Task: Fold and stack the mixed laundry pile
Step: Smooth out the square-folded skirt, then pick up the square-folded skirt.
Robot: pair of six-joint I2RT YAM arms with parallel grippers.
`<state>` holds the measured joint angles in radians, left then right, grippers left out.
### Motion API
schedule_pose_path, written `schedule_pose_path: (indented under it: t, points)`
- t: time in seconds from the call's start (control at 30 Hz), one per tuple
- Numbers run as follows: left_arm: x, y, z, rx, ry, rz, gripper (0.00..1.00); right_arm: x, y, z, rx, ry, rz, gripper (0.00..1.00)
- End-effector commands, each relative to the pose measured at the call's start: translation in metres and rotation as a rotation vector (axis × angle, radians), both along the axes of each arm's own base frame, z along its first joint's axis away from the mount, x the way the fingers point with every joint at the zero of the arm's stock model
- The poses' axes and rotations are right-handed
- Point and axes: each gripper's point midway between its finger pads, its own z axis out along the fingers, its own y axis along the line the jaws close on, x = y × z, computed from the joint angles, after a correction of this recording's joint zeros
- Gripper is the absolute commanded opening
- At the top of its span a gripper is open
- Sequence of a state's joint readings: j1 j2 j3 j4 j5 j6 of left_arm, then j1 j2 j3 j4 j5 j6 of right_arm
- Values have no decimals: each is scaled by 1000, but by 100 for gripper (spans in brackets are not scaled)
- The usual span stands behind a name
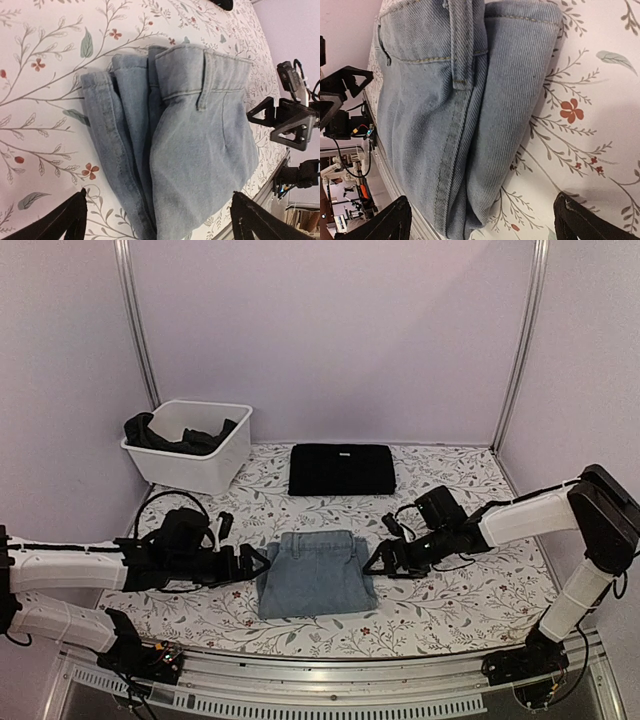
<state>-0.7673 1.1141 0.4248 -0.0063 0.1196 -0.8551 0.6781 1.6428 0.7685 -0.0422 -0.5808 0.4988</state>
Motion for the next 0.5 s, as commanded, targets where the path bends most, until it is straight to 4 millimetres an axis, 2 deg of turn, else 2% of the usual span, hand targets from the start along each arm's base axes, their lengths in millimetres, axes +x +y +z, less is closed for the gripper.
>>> schedule_pose_path:
  t: [0.0, 0.13, 0.23, 0.37, 0.47]
  points:
    - [-10, 12, -33, 24, 135, 64, 100, -7, 3, -19, 39, 113, -54, 99]
    - [-5, 0, -42, 3, 169, 58, 100, 3, 11, -20, 49, 139, -85, 98]
    - [-2, -8, -50, -5, 184, 42, 99, 9, 19, -26, 51, 155, -81, 89]
    - [7, -21, -52, -22, 168, 18, 89, 14, 26, -34, 55, 170, -73, 74]
    - [14, -25, -57, -20, 171, 24, 77, 18, 29, -41, 46, 175, -82, 65]
